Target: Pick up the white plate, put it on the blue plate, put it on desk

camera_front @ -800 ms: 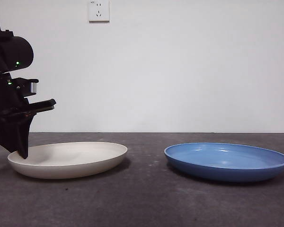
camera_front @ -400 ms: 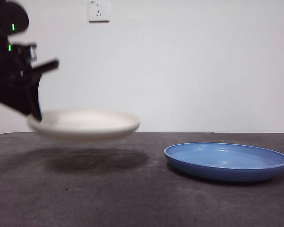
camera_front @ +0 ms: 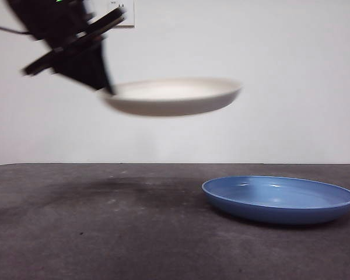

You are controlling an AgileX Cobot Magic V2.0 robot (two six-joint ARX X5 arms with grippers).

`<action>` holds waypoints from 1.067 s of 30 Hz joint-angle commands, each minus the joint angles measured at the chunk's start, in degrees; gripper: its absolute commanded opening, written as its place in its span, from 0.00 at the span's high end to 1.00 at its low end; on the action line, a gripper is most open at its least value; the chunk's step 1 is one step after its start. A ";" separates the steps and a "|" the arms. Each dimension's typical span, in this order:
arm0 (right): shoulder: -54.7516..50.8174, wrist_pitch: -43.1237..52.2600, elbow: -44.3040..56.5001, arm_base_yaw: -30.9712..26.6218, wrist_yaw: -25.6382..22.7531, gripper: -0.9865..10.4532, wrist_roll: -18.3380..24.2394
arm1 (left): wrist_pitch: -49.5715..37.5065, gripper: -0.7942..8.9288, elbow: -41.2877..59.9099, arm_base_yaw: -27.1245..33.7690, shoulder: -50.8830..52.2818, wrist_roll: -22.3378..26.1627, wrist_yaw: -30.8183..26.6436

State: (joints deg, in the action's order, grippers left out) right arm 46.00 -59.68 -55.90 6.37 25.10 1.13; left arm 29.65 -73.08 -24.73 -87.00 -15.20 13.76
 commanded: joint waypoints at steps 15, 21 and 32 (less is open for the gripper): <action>-9.03 -5.07 -9.38 0.24 -9.18 0.54 -2.64 | 1.60 0.91 -19.65 -11.54 -24.59 -2.32 -2.16; -9.42 -6.45 -11.76 0.24 -10.23 0.54 -2.67 | 2.25 0.91 -23.08 -13.42 -30.86 -2.29 -2.21; -9.42 -7.50 -11.76 0.24 -10.19 0.54 -2.67 | 2.16 0.88 -23.45 -14.95 -34.12 -1.27 -3.69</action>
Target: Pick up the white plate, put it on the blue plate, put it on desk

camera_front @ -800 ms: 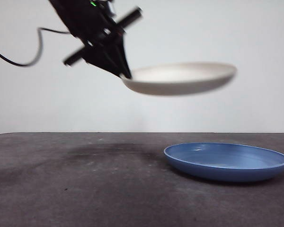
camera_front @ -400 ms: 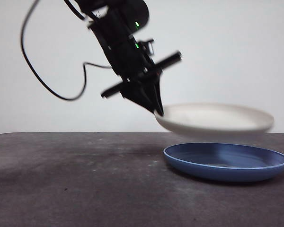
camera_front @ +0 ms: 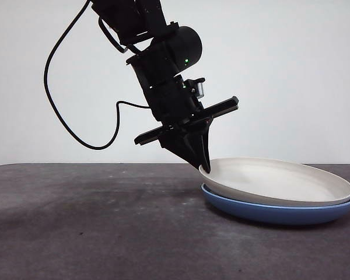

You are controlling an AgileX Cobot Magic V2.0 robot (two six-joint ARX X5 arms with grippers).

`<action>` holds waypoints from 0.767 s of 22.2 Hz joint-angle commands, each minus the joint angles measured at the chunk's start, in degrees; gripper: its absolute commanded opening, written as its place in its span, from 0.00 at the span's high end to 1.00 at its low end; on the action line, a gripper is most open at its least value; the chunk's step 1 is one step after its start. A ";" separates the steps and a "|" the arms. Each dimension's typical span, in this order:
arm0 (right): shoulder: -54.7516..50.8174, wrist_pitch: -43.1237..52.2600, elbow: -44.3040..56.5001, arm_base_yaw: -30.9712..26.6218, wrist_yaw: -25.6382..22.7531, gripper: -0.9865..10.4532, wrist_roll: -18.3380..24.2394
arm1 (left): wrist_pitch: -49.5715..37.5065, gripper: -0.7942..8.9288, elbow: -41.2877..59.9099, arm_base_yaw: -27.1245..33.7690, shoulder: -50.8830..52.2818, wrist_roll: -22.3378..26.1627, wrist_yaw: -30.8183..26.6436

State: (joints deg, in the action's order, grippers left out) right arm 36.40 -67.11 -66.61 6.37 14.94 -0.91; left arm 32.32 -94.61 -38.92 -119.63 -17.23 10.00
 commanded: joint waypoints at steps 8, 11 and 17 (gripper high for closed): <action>0.17 -0.28 -1.05 0.24 -0.02 0.54 -0.61 | 0.20 0.60 -2.64 -1.60 -0.46 1.51 1.25; 0.17 -0.31 -1.05 0.24 -0.04 0.54 -0.61 | 0.76 0.60 -2.64 -1.38 3.61 2.14 1.18; 0.24 -0.31 -0.85 0.24 -0.55 0.54 -0.61 | 3.78 0.60 -2.62 2.21 19.32 3.87 1.16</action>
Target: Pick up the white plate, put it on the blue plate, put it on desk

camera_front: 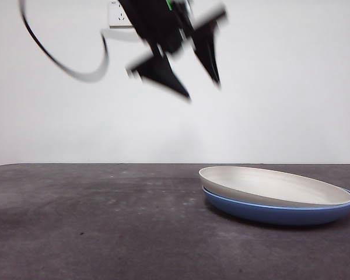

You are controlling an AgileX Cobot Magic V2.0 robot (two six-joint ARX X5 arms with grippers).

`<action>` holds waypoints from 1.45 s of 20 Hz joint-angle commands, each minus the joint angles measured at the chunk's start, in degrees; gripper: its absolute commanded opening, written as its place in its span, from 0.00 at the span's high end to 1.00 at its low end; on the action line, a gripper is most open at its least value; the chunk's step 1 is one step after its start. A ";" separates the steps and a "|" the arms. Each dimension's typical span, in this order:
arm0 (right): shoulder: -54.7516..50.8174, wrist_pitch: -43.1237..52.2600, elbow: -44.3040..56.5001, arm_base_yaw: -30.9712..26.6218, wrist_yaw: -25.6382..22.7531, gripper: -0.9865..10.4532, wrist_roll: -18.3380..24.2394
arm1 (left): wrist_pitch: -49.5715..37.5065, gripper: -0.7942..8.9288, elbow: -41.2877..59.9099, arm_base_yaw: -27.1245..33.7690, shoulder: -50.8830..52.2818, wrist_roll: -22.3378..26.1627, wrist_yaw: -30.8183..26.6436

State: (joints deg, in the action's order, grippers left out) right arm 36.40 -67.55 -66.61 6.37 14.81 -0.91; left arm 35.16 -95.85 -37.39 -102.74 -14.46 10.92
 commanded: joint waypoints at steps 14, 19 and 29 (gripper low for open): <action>2.56 0.17 -0.07 0.24 -1.31 0.54 -0.63 | 6.25 0.60 24.44 8.87 37.40 7.91 7.78; 2.84 0.81 5.27 0.24 -0.57 0.54 -1.51 | 8.66 0.60 34.45 8.76 45.86 10.73 20.76; 4.39 4.33 8.48 0.22 1.42 0.54 -6.67 | 11.19 0.60 34.53 8.63 47.32 12.11 23.45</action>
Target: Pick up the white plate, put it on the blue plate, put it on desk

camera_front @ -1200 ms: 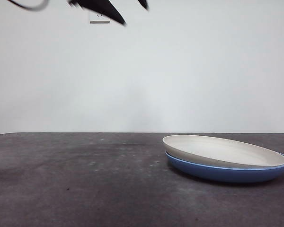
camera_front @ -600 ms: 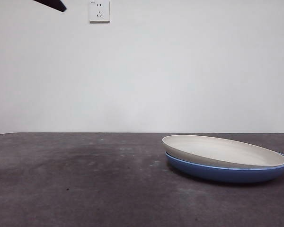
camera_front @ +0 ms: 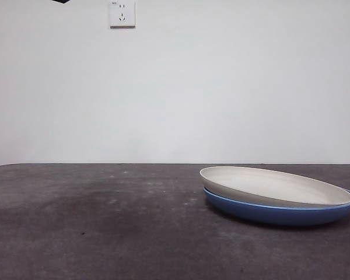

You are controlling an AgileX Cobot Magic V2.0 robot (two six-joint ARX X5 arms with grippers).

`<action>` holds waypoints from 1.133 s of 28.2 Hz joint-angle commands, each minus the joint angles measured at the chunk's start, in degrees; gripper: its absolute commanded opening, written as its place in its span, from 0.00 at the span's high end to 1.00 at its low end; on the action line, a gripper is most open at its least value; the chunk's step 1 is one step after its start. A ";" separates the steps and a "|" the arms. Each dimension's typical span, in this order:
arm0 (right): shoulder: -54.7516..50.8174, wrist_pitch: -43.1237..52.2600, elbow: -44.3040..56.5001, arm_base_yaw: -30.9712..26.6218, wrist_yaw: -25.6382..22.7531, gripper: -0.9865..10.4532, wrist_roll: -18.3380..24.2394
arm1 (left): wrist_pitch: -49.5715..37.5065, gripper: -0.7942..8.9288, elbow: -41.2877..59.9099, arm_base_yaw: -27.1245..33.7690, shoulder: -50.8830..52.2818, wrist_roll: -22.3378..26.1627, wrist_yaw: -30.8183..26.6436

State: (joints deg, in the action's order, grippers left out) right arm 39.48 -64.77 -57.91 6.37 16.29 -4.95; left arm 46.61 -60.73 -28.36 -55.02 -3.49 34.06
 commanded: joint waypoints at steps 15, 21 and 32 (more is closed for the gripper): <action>25.38 16.79 -0.15 -2.45 -0.87 0.57 -2.51 | 0.37 0.60 -0.59 -0.37 -0.37 1.40 0.31; 36.06 20.22 -0.15 -4.20 -0.66 0.57 -0.55 | 0.35 0.60 -0.59 -0.37 -0.37 1.40 0.31; 49.22 28.15 -0.15 -3.98 1.53 0.60 -0.39 | 0.28 0.60 -0.59 -0.37 -0.37 1.40 0.31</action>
State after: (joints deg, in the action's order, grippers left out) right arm 87.35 -37.06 -57.87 2.20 17.80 -5.80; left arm 47.42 -60.73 -28.36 -55.02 -2.83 34.09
